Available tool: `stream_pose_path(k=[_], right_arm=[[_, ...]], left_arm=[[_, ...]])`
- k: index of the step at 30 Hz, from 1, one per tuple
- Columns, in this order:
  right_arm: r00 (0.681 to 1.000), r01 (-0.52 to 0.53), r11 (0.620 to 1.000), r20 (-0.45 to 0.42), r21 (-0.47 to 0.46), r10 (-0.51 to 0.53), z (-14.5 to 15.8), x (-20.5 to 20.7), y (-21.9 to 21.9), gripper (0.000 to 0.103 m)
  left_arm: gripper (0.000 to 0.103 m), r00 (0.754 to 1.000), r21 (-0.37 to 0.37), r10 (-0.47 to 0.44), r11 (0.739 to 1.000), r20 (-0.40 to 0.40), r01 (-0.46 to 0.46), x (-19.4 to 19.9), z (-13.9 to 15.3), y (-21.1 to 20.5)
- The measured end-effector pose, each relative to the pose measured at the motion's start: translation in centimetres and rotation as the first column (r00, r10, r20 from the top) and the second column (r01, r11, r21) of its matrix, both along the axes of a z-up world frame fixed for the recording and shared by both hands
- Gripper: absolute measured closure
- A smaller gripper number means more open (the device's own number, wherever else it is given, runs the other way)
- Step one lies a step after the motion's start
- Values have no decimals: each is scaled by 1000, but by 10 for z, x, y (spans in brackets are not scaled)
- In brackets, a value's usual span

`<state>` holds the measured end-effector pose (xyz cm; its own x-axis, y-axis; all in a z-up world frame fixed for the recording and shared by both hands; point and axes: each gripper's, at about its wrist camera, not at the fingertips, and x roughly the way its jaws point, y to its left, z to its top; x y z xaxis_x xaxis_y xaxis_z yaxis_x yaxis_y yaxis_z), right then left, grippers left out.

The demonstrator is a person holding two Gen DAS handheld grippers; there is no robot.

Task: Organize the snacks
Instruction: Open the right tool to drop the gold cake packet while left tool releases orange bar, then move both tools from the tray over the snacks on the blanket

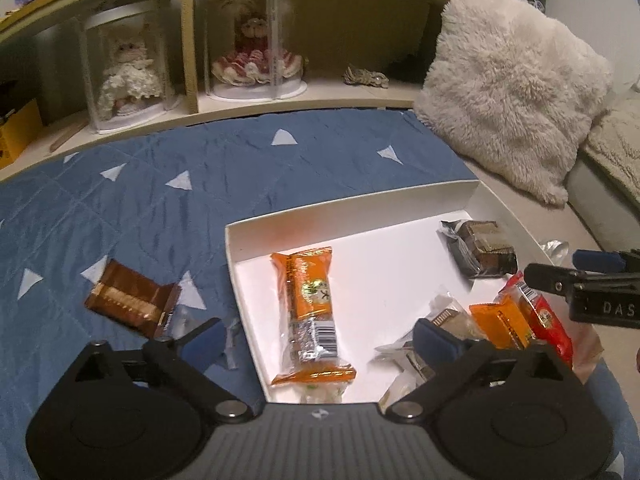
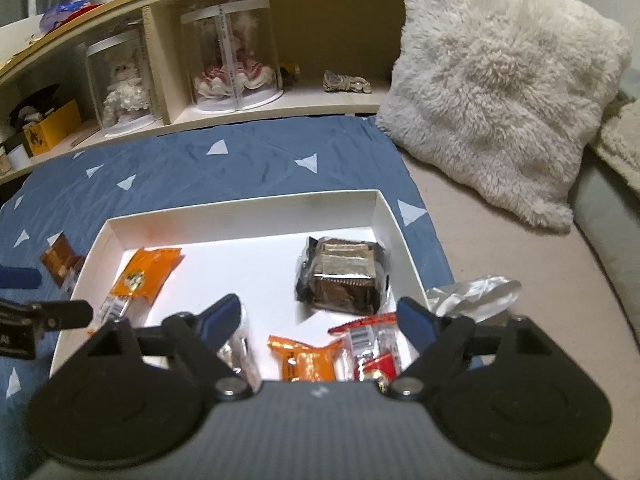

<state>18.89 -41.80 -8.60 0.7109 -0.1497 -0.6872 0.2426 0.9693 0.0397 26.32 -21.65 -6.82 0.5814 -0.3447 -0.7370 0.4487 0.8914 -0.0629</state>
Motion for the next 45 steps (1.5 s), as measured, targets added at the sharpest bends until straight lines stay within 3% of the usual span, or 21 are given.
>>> stream_pose_path(k=[5,16,23,35,41,45], right_arm=[[1000,-5,1000,11,-20,5,8,-12,10,0],[998,-37,999,52,-20,38,29,-33,34,0],[997,-42,999,63,-7,42,32,-28,55,0],[980,-169,986,111,15,166,22,-9,112,0],[958,-260,965,115,-29,262,11,-2,143,0],[927,-342,935,129,-88,351,4,1,165,0]], left_arm=[[0,1000,-26,21,999,8,-21,-8,8,13],[0,998,-49,45,998,42,-43,-25,24,37],[0,992,-66,110,992,65,-106,-29,37,73],[0,970,-73,234,971,68,-229,-25,34,148],[0,950,-108,308,947,51,-301,-17,20,181],[0,940,-155,342,929,4,-338,-6,7,191]])
